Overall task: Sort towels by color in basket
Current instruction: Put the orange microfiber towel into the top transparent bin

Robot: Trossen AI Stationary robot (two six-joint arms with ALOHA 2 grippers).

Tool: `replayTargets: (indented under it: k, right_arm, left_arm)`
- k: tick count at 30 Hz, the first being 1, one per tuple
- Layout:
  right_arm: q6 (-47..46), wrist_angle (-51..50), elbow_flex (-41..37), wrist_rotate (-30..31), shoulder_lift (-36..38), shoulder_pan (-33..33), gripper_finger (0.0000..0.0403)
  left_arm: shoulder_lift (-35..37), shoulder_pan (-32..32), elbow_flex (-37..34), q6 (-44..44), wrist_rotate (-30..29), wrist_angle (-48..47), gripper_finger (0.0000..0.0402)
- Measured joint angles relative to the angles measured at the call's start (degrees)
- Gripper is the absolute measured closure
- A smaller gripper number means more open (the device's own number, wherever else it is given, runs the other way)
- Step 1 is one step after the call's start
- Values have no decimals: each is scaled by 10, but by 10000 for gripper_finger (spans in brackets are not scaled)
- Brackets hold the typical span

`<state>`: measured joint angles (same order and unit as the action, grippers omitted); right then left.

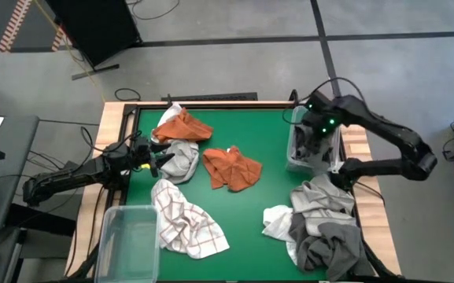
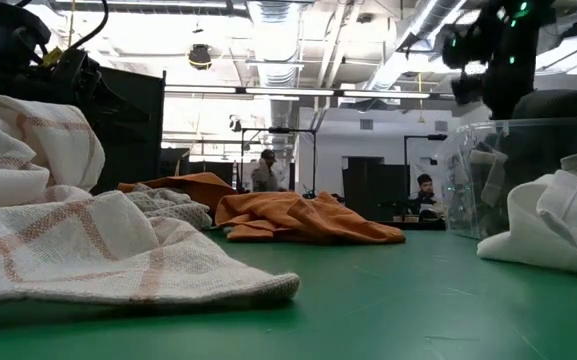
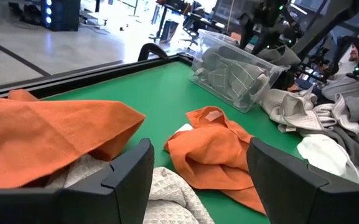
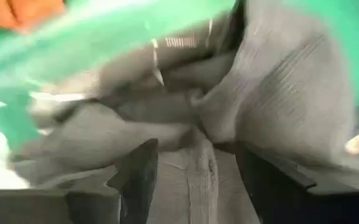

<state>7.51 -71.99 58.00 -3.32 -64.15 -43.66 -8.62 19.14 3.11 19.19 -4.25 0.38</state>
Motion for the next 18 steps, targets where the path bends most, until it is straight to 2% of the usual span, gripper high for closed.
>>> replayTargets:
  k: [10,15,18]
  right_arm:
    - [-43,0,97,-5,66,46,145]
    - [-116,-13,117,-56,89,126,145]
    - [-171,-24,119,-61,96,199,145]
  left_arm:
    - [0,0,0,8,0,0,157]
    - [0,0,0,8,0,0,157]
    - [0,0,0,8,0,0,157]
